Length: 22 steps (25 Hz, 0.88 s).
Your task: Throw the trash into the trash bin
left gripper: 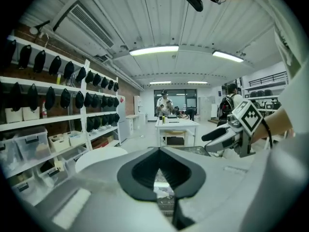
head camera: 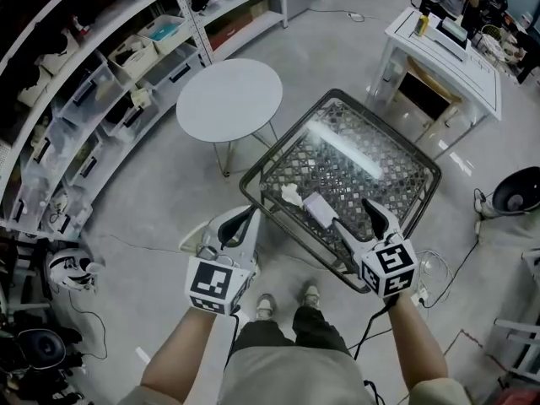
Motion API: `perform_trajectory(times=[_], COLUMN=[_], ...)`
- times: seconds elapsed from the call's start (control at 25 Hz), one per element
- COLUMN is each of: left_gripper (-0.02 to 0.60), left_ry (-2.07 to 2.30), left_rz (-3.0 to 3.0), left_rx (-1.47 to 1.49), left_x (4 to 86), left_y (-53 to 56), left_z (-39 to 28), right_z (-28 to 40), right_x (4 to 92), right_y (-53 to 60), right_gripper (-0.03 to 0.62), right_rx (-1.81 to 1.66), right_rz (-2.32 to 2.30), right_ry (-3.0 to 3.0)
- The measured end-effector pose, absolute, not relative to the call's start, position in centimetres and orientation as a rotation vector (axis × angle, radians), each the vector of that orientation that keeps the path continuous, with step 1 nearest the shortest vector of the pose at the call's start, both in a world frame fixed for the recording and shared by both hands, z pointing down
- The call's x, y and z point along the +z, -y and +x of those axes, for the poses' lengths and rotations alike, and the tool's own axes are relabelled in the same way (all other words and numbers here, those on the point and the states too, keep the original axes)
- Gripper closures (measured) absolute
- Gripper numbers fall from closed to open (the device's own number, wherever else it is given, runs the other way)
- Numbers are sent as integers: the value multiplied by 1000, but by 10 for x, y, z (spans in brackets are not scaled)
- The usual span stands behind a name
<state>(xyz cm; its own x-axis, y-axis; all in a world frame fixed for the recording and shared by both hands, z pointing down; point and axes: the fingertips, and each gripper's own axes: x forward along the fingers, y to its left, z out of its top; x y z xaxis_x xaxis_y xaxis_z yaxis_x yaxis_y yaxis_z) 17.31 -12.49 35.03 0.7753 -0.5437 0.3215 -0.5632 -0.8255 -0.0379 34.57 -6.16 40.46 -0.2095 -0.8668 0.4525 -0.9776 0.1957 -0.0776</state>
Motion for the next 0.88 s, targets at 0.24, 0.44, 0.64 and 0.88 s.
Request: perform_trajectory(times=[0.24, 0.44, 0.64, 0.88], left_gripper=[578, 578, 578, 579], left_ry=[900, 852, 817, 784], left_rz=[2844, 2791, 2719, 2626], left_rx=[609, 681, 730, 769], left_x=[407, 461, 513, 559], left_y=[134, 133, 132, 127], left_z=[182, 195, 208, 209], right_z=[346, 347, 342, 345], right_x=[490, 563, 623, 669], right_y=[82, 86, 90, 90], right_gripper=[263, 250, 241, 240], right_rx=[625, 716, 733, 798], right_rz=[1651, 1571, 1466, 1411], right_ry=[2129, 2074, 2014, 1963])
